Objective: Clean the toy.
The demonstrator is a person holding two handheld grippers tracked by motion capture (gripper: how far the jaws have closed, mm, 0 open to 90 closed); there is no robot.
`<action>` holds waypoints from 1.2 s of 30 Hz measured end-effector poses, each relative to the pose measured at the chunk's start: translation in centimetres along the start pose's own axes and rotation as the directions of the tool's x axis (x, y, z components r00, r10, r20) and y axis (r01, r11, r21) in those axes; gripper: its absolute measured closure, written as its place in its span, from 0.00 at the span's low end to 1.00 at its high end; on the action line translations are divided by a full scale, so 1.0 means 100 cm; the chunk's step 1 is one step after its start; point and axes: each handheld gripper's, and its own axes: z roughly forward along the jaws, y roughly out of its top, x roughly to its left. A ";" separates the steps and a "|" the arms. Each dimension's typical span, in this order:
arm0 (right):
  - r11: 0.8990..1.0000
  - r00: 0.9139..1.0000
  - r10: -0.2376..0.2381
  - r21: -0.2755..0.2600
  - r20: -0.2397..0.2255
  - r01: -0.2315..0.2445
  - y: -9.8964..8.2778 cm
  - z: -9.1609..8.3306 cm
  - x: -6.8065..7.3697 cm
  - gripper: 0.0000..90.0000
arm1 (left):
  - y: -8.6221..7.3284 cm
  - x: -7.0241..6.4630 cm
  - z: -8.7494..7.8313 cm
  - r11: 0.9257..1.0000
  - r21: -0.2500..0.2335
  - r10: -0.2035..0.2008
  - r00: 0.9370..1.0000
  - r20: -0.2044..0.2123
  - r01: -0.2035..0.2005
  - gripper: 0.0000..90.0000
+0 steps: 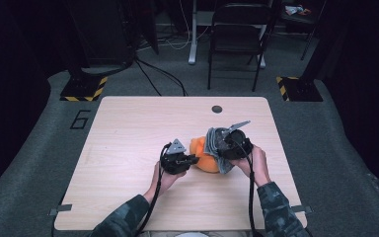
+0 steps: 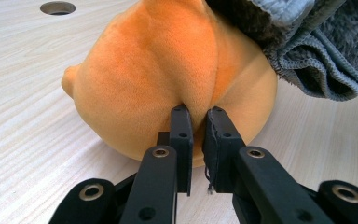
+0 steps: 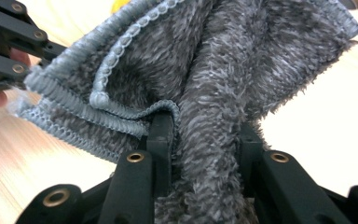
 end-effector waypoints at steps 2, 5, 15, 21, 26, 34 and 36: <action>1.000 1.000 0.013 0.003 0.001 -0.013 -0.002 0.000 -0.003 0.74 | 0.000 0.001 0.000 1.000 0.002 0.002 1.000 0.003 -0.002 0.91; 0.999 0.999 0.036 0.018 -0.002 -0.036 -0.005 0.002 -0.008 0.74 | 0.000 0.000 0.000 1.000 0.000 0.000 1.000 0.002 0.000 0.91; 0.989 0.995 0.097 0.109 0.027 -0.099 -0.017 0.010 -0.024 0.75 | 0.001 0.000 0.001 1.000 -0.001 0.010 1.000 0.001 -0.010 0.91; 0.983 0.992 0.116 0.137 0.050 -0.121 -0.024 0.019 -0.031 0.75 | 0.001 0.000 0.001 1.000 0.000 0.012 1.000 0.001 -0.012 0.91; 0.977 0.989 0.120 0.167 0.082 -0.133 -0.029 0.027 -0.034 0.75 | 0.001 0.000 0.001 1.000 -0.004 0.005 1.000 0.001 -0.005 0.91; 0.961 0.982 0.126 0.227 0.140 -0.155 -0.042 0.049 -0.041 0.75 | 0.002 0.000 0.002 1.000 -0.005 0.008 1.000 0.000 -0.008 0.91; 0.957 0.983 0.121 0.245 0.136 -0.152 -0.044 0.053 -0.044 0.75 | 0.002 0.001 0.002 1.000 -0.005 0.003 1.000 0.002 -0.003 0.91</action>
